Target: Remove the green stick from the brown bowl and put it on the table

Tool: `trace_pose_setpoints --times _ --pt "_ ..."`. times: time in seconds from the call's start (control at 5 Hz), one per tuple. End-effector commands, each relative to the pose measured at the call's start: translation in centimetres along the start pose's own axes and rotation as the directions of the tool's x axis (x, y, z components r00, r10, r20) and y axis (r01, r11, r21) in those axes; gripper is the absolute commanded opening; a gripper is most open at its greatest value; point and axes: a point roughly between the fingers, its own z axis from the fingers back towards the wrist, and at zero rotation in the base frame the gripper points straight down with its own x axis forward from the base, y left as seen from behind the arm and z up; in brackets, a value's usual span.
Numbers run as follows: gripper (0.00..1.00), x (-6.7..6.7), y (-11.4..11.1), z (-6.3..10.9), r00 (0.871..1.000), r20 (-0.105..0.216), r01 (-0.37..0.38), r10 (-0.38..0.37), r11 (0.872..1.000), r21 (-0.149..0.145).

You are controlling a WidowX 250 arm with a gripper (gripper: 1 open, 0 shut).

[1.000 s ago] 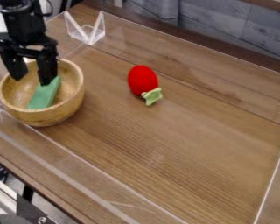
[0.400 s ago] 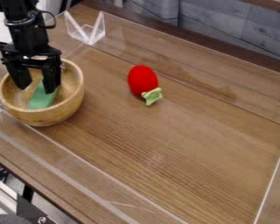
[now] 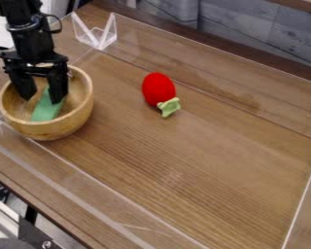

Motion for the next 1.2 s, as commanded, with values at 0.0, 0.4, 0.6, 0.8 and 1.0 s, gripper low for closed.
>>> trace_pose_setpoints --times 0.0,0.4,0.6,0.8,1.0 --pt "1.0 1.1 0.9 1.1 0.999 0.053 -0.014 0.013 1.0 0.01" --pt "1.0 1.7 1.4 0.9 0.998 0.058 -0.016 0.016 1.0 0.001" --pt "1.0 2.1 1.8 0.9 0.998 0.06 -0.024 0.025 1.0 -0.005" --pt "1.0 2.3 2.3 0.8 0.998 0.061 -0.029 0.03 1.0 -0.012" --pt "1.0 2.4 2.7 0.7 0.998 0.058 -0.034 0.035 0.999 -0.013"
